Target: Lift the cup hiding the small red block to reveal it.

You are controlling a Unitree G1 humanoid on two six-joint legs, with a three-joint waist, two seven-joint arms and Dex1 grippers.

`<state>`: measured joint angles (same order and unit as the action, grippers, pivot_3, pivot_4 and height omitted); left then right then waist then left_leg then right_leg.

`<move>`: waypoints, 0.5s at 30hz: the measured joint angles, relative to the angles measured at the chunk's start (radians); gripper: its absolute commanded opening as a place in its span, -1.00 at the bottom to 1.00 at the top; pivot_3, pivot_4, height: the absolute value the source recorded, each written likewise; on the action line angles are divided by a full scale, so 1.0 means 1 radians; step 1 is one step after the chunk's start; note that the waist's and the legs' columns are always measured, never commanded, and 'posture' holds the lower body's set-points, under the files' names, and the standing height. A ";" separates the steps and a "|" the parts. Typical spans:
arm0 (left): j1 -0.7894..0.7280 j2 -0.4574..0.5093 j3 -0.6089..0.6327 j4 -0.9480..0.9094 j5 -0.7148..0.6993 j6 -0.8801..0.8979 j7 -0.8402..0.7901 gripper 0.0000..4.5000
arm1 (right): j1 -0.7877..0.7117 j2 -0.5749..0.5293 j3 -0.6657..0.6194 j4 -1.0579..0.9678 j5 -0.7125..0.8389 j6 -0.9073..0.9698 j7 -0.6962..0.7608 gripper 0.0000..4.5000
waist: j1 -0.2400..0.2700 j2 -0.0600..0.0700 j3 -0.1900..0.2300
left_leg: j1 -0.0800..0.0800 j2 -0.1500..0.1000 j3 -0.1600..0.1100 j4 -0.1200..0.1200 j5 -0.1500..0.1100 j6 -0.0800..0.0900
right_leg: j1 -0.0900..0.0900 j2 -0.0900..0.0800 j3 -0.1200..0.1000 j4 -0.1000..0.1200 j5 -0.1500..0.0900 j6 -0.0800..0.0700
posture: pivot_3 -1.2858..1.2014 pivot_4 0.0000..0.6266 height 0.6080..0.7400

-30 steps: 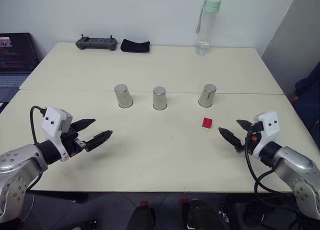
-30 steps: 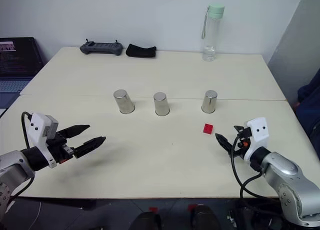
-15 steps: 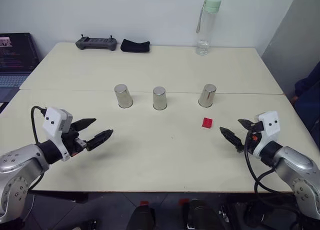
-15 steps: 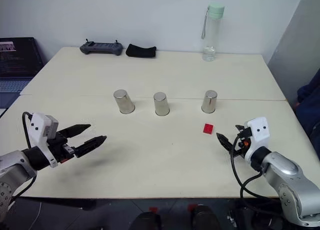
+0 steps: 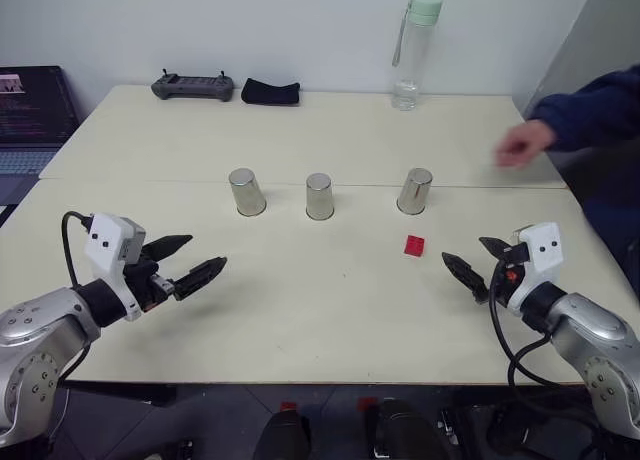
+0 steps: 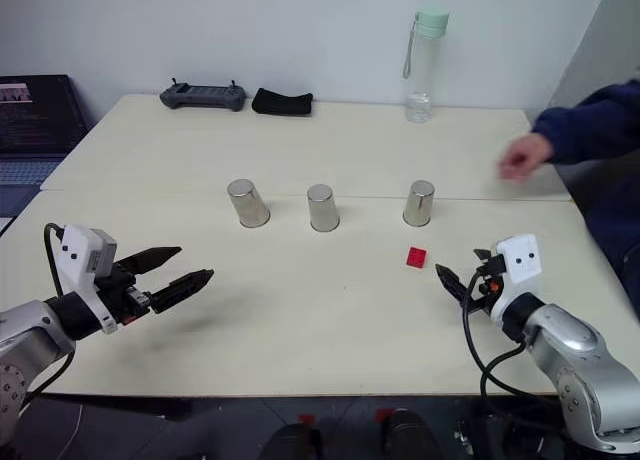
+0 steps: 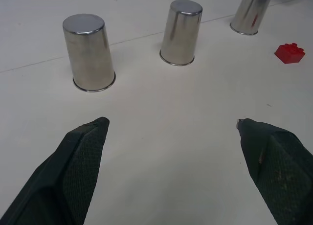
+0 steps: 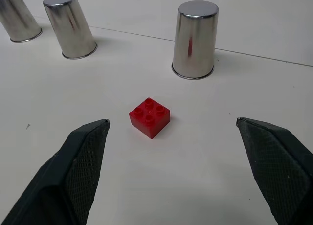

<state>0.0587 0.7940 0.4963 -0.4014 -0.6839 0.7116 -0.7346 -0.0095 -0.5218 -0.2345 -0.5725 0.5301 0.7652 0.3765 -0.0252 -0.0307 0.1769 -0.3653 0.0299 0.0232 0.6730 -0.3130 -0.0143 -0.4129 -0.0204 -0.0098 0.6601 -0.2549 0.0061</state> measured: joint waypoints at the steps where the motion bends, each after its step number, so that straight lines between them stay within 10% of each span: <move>1: 0.000 0.000 0.000 0.000 0.000 0.000 0.000 1.00 | 0.001 0.001 0.002 0.000 0.000 -0.003 0.001 0.97 | 0.000 0.000 0.000 | 0.000 0.000 0.000 0.000 0.000 0.000 | 0.000 0.000 0.000 0.000 0.000 0.000 | 0.03 -0.52 1.00; 15: -0.018 0.000 -0.001 0.002 0.000 0.000 -0.002 1.00 | 0.020 0.008 0.003 0.015 -0.003 -0.038 -0.001 0.97 | 0.000 0.000 0.000 | 0.000 0.000 0.000 0.001 0.000 0.000 | 0.000 0.000 0.000 0.001 0.000 0.000 | 0.03 -0.52 1.00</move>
<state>0.0407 0.7940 0.4949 -0.3996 -0.6840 0.7116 -0.7362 0.0106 -0.5139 -0.2315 -0.5579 0.5271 0.7274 0.3757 -0.0252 -0.0307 0.1769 -0.3651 0.0299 0.0234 0.6738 -0.3129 -0.0143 -0.4129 -0.0204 -0.0096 0.6612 -0.2549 0.0061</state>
